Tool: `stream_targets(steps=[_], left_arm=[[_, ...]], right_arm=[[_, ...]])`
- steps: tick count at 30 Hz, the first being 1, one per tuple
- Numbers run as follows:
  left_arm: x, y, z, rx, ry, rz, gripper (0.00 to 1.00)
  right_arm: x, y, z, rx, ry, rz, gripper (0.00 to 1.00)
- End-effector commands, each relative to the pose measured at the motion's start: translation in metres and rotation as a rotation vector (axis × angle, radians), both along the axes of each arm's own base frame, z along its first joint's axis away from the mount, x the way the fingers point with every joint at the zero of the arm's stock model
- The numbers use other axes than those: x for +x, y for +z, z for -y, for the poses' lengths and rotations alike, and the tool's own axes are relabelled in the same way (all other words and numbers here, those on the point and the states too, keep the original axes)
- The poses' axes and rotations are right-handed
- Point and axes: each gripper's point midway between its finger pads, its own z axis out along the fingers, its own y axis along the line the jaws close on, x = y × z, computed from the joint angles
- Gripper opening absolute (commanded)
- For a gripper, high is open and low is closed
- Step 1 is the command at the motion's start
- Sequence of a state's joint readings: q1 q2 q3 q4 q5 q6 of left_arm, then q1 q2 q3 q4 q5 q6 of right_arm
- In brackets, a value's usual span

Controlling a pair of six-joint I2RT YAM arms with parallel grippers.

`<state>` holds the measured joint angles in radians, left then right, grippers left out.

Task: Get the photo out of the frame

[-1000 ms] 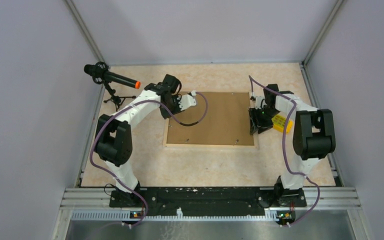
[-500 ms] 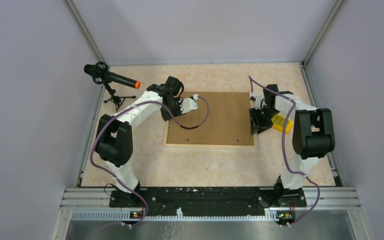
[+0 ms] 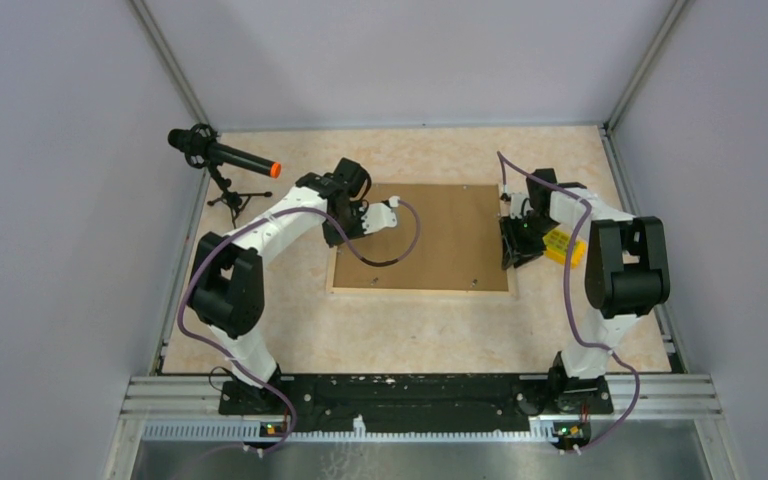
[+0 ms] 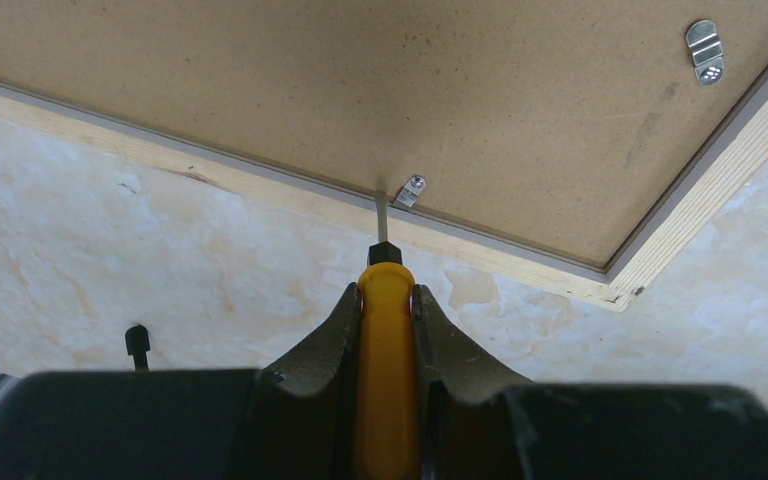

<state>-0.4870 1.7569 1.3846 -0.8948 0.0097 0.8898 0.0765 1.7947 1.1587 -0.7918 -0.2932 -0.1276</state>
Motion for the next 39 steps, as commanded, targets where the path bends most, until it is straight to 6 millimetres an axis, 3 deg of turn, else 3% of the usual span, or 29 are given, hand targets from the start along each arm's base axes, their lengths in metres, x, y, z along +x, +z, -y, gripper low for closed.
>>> stream_targets(steps=[1, 25, 39], left_arm=[[-0.024, 0.003, 0.002, -0.012, -0.027, -0.065, 0.0], [-0.06, -0.005, 0.006, -0.021, -0.064, -0.206, 0.0], [-0.058, -0.005, 0.022, -0.109, -0.01, -0.204, 0.0]], right_arm=[[0.002, -0.005, 0.001, 0.002, -0.007, 0.001, 0.35], [-0.001, -0.01, -0.001, 0.013, -0.013, -0.015, 0.26], [-0.003, -0.011, -0.002, 0.019, -0.01, -0.022, 0.24]])
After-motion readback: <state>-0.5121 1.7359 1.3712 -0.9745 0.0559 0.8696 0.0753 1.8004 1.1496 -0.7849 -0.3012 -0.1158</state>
